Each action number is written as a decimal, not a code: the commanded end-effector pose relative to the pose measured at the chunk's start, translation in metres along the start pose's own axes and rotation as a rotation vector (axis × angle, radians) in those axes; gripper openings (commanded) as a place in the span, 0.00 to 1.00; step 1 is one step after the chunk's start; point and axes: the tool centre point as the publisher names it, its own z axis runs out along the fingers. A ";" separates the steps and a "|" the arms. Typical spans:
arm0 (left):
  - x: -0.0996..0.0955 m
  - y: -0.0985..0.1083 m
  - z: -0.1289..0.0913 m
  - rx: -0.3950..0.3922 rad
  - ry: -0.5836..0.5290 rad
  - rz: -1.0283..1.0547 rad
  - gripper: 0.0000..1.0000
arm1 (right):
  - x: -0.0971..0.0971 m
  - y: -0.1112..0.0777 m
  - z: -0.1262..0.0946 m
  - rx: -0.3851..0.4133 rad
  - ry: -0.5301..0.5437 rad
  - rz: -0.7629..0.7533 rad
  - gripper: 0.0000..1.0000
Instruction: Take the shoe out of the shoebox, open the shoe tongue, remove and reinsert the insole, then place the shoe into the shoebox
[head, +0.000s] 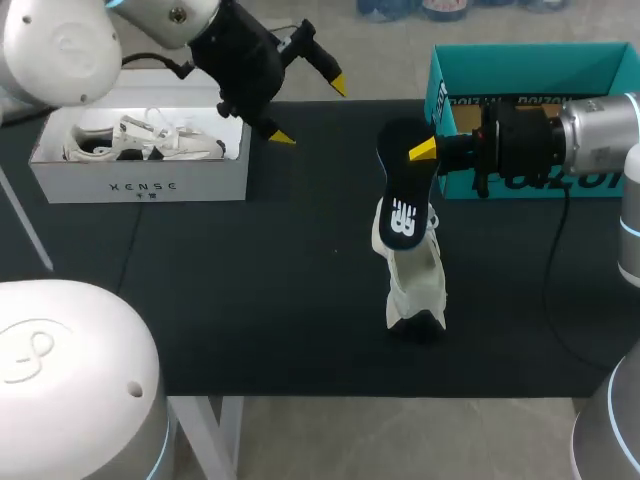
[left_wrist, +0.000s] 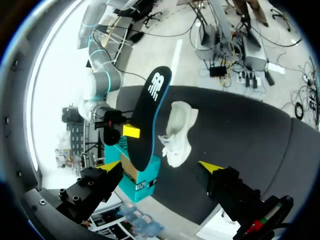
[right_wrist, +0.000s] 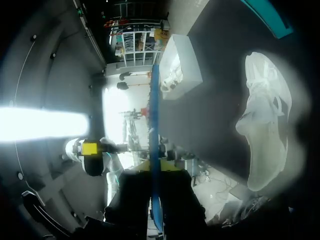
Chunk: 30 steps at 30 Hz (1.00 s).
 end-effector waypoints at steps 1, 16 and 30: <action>-0.026 0.011 0.004 0.024 0.207 0.015 1.00 | 0.000 -0.001 0.001 -0.004 0.000 0.000 0.00; -0.047 0.001 0.023 0.079 0.337 0.127 1.00 | 0.000 -0.001 0.001 -0.004 0.000 0.000 0.00; -0.042 0.000 0.019 0.054 0.364 0.106 1.00 | 0.000 -0.001 0.001 -0.004 0.000 0.000 0.00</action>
